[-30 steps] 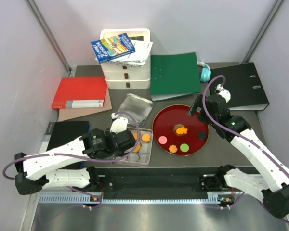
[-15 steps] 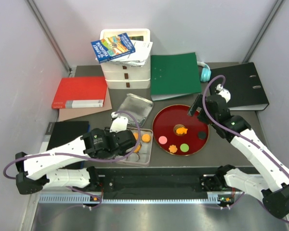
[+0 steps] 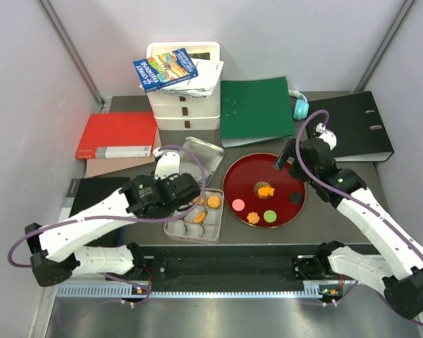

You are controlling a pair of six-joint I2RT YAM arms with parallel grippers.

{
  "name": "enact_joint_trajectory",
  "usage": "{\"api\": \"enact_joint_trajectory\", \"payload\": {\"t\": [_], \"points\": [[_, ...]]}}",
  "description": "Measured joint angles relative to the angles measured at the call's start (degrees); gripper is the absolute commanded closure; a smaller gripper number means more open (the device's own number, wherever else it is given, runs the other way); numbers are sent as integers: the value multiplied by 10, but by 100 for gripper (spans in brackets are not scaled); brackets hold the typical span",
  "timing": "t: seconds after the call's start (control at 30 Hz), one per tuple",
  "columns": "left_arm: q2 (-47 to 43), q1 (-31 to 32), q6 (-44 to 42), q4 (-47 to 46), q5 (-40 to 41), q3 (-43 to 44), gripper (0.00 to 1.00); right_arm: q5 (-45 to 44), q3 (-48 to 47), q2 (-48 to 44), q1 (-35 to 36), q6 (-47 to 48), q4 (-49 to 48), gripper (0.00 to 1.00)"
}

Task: Pack the cookies

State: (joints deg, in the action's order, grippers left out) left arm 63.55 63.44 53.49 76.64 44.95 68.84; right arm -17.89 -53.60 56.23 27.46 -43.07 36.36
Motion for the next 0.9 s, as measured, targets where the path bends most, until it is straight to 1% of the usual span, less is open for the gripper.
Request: {"api": "enact_joint_trajectory", "payload": {"t": [0.07, 0.13, 0.17, 0.2, 0.27, 0.37, 0.43, 0.47, 0.57, 0.63, 0.7, 0.83, 0.9], "points": [[10, -52, -18, -11, -5, -11, 71, 2, 2, 1, 0, 0, -1, 1], [11, -126, -52, -29, -13, -28, 72, 5, 4, 2, 0, 0, 0, 1], [10, -181, -78, -47, -26, -38, 72, 7, 5, 2, 0, 0, 0, 1], [11, -213, -94, -58, -32, -44, 71, 7, 5, 2, 0, 0, 0, 1], [18, -284, -133, -80, -41, -51, 65, 10, 5, 2, 0, 0, 0, 1], [50, -347, -178, -105, -48, -52, 57, 12, 5, 2, 0, 1, 0, 1], [81, -367, -198, -127, -58, -58, 52, 12, 5, 2, 0, 5, 0, 1], [97, -375, -207, -140, -66, -64, 45, 12, 5, 2, 0, 5, 0, 1], [127, -381, -223, -161, -83, -77, 38, 13, 5, 2, 0, 9, 0, 1], [135, -384, -230, -173, -91, -82, 34, 13, 5, 2, 0, 12, 0, 1], [136, -386, -236, -180, -94, -82, 27, 13, 5, 2, 0, 15, 0, 1], [136, -392, -237, -189, -95, -82, 20, 13, 5, 2, 0, 22, 0, 1], [136, -394, -236, -189, -94, -82, 15, 13, 5, 2, 0, 25, -2, 1]]}}
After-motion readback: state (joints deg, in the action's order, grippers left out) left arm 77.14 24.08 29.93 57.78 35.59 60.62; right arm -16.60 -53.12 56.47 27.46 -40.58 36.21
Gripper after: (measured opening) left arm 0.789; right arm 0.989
